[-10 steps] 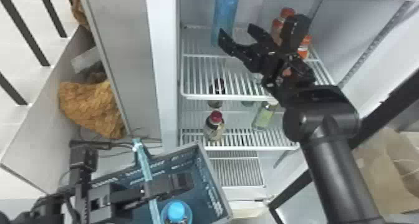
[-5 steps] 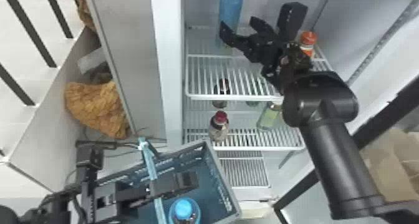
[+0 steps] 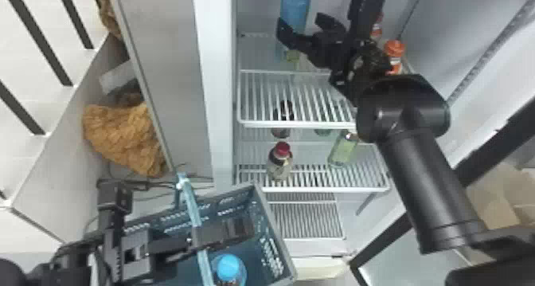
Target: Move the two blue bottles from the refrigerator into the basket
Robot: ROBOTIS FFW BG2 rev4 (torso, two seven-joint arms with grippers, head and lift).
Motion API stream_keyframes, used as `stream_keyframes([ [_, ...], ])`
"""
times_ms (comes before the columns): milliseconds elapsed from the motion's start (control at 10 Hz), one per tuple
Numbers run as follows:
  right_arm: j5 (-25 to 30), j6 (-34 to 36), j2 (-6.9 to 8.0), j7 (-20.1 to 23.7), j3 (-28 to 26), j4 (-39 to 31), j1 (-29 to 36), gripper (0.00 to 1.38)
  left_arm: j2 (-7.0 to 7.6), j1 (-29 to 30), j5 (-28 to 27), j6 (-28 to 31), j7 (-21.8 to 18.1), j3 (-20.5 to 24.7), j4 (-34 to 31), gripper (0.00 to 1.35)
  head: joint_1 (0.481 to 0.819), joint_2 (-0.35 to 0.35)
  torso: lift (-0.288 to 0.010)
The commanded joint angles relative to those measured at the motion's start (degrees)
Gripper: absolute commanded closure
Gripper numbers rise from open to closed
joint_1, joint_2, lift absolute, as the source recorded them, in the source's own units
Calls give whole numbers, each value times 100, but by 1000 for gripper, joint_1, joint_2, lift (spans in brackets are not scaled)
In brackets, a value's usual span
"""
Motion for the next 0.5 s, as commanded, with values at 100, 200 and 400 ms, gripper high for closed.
stream_keyframes([
  [100, -93, 0, -8, 0, 148, 355, -216, 337, 2, -1, 0, -14, 0, 0, 12, 1202, 695, -87, -10],
  [200, -127, 14, -17, 9, 239, 439, -273, 792, 2, -15, 0, -14, 0, 0, 12, 1202, 695, -84, -10],
  [400, -230, -56, -17, 36, 296, 425, -273, 1150, 2, -15, 11, -28, 0, 0, 12, 1202, 695, -76, -10],
])
